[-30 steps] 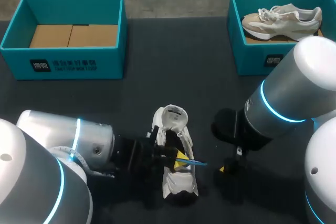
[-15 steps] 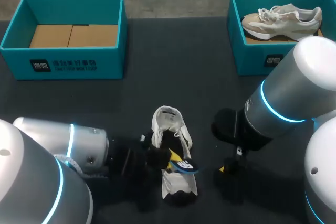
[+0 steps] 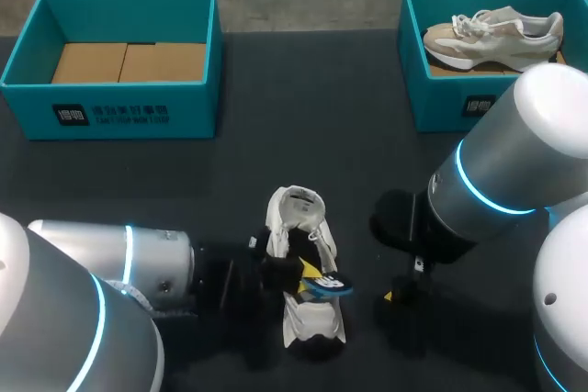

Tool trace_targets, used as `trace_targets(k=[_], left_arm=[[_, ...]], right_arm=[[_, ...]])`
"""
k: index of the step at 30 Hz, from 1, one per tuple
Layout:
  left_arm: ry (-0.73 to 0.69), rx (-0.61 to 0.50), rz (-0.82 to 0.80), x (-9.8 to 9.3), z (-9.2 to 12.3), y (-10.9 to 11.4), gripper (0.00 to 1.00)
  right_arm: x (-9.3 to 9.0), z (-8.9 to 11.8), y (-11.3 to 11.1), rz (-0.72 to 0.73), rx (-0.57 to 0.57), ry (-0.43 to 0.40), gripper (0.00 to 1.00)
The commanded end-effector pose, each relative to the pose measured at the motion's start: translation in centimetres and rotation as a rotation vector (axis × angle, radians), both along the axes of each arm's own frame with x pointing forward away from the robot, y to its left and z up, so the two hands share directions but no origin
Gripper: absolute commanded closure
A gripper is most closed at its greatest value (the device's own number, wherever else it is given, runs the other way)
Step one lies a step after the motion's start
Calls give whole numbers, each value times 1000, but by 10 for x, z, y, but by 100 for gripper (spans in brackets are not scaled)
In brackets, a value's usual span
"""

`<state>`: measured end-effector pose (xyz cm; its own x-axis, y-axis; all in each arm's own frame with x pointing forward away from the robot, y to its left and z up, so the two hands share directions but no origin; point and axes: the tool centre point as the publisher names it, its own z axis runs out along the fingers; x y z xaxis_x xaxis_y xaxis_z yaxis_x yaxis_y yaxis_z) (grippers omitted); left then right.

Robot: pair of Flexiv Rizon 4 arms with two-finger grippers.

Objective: Take the shoe out of the shoebox, open the shoe tongue, remove and reinsert the insole, then place the shoe into the shoebox

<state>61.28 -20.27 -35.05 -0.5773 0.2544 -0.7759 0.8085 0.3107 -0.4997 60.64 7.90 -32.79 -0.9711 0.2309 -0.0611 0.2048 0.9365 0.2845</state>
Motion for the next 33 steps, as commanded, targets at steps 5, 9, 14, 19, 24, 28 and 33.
trace_targets(k=[5, 9, 14, 19, 24, 28, 33], left_arm=[[79, -15, -24, -1, 9, 4, 70], [115, -27, -22, -3, 13, 4, 64], [180, -47, -14, -7, 17, 4, 64], [209, -49, -28, -10, 19, 2, 64], [254, -52, -30, -15, 23, -2, 69], [258, -33, -32, -18, 24, -4, 73], [219, 11, -57, -21, 19, -3, 100]], right_arm=[[-1, -2, 0, -1, 1, -3, 0], [-1, -2, 0, -1, 1, -3, 0], [-1, -2, 0, -1, 1, -3, 0], [-1, -2, 0, -1, 1, -3, 0], [-1, -2, 0, -1, 1, -3, 0], [-1, -2, 0, -1, 1, -3, 0], [-1, -2, 0, -1, 1, -3, 0]])
